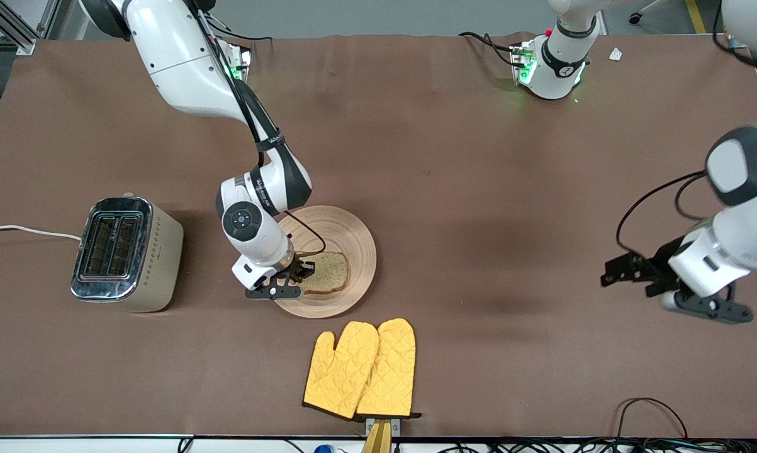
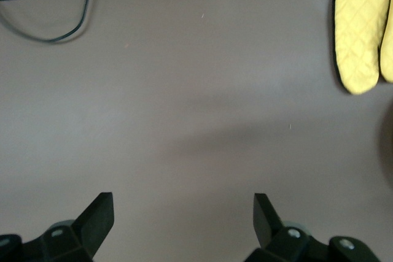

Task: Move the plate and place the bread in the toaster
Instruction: 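Carry the bread with the right gripper above the toaster slot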

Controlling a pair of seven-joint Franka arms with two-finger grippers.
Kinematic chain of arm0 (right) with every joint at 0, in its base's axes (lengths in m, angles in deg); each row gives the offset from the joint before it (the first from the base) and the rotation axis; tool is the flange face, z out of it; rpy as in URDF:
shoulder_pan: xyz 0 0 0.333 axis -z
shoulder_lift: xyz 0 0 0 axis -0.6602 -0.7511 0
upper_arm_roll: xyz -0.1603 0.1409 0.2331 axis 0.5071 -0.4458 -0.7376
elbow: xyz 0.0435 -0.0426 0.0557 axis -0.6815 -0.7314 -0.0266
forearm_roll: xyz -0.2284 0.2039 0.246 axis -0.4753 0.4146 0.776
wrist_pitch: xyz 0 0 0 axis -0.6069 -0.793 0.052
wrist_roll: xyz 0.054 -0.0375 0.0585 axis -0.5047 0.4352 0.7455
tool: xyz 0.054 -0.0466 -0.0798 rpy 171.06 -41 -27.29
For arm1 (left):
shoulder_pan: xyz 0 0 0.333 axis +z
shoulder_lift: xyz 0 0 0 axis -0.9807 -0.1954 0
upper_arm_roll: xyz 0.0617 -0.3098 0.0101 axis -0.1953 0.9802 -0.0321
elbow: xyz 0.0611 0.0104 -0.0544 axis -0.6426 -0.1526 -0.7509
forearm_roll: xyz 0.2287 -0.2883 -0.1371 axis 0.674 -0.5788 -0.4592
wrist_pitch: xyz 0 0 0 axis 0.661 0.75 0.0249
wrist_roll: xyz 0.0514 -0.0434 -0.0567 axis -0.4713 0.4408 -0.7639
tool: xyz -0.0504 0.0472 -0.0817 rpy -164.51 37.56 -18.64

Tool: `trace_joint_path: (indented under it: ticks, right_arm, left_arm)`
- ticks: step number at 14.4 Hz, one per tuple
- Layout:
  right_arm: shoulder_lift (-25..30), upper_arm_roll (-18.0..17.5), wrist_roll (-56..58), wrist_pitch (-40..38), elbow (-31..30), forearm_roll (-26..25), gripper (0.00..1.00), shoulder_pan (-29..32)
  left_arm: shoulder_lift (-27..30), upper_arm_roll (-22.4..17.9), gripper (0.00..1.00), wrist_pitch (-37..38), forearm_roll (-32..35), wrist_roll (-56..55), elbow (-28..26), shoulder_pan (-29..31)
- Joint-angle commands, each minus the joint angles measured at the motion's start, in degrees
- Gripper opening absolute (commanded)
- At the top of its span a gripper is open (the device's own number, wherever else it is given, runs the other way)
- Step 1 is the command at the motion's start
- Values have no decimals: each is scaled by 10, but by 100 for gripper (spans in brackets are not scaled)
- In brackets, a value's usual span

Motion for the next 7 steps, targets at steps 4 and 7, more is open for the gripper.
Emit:
trace_joint_path:
  ticks: [4,7]
  right_arm:
    - [76,28,8,-195,73,-9,0,39]
    - [78,44,52,-348,165,-69,0,63]
  left_arm:
    - [121,-2,100,149,27,-90,13,1]
    - [138,-1,100,160,26,-85,13,1]
